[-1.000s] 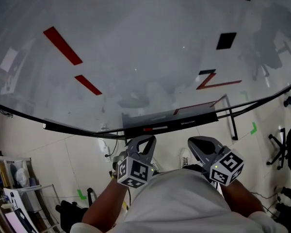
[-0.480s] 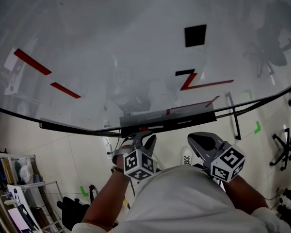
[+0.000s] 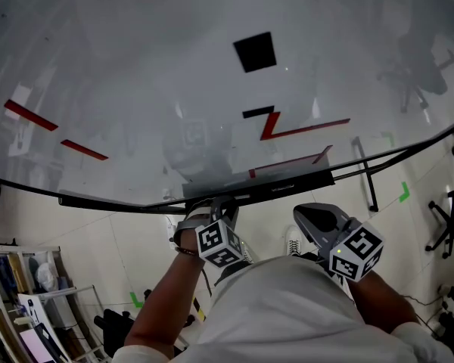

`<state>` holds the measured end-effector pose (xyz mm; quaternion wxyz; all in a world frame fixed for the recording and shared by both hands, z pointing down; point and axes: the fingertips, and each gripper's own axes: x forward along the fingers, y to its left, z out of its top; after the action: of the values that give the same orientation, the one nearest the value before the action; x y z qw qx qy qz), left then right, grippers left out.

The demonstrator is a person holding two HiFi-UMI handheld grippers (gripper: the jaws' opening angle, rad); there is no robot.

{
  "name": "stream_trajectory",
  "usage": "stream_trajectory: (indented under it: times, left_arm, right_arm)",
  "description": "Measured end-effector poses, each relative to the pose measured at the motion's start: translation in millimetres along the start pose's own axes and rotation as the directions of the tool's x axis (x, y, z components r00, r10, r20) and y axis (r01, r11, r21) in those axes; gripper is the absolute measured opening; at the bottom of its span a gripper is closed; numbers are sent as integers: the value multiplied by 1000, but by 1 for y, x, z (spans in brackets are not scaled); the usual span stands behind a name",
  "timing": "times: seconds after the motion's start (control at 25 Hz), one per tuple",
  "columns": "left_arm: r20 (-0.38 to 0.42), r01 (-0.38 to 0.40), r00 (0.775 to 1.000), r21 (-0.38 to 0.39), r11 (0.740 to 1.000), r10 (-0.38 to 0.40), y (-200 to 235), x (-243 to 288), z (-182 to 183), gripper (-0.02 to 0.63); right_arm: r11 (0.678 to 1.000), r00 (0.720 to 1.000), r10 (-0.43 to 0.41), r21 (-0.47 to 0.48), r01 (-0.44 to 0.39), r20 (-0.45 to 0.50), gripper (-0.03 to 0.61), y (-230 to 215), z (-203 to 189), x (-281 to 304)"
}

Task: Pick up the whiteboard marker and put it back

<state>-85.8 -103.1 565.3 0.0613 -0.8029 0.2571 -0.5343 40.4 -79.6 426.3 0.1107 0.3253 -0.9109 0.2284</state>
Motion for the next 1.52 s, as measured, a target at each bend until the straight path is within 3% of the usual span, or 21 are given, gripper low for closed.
stream_trajectory:
  times: [0.28, 0.56, 0.84, 1.52]
  left_arm:
    - [-56, -8, 998, 57, 998, 11, 4, 13, -7, 66]
    - [-101, 47, 994, 118, 992, -35, -2, 27, -12, 66]
    - [-134, 82, 989, 136, 987, -64, -5, 34, -15, 64]
    - [-169, 69, 985, 169, 983, -40, -5, 36, -16, 58]
  right_arm:
    - [1000, 1000, -13, 14, 13, 3, 2, -3, -4, -3]
    - [1000, 1000, -17, 18, 17, 3, 2, -3, -4, -2]
    - [1000, 1000, -19, 22, 19, 0, 2, -3, -4, -2]
    - [1000, 1000, -6, 22, 6, -11, 2, -2, -7, -1]
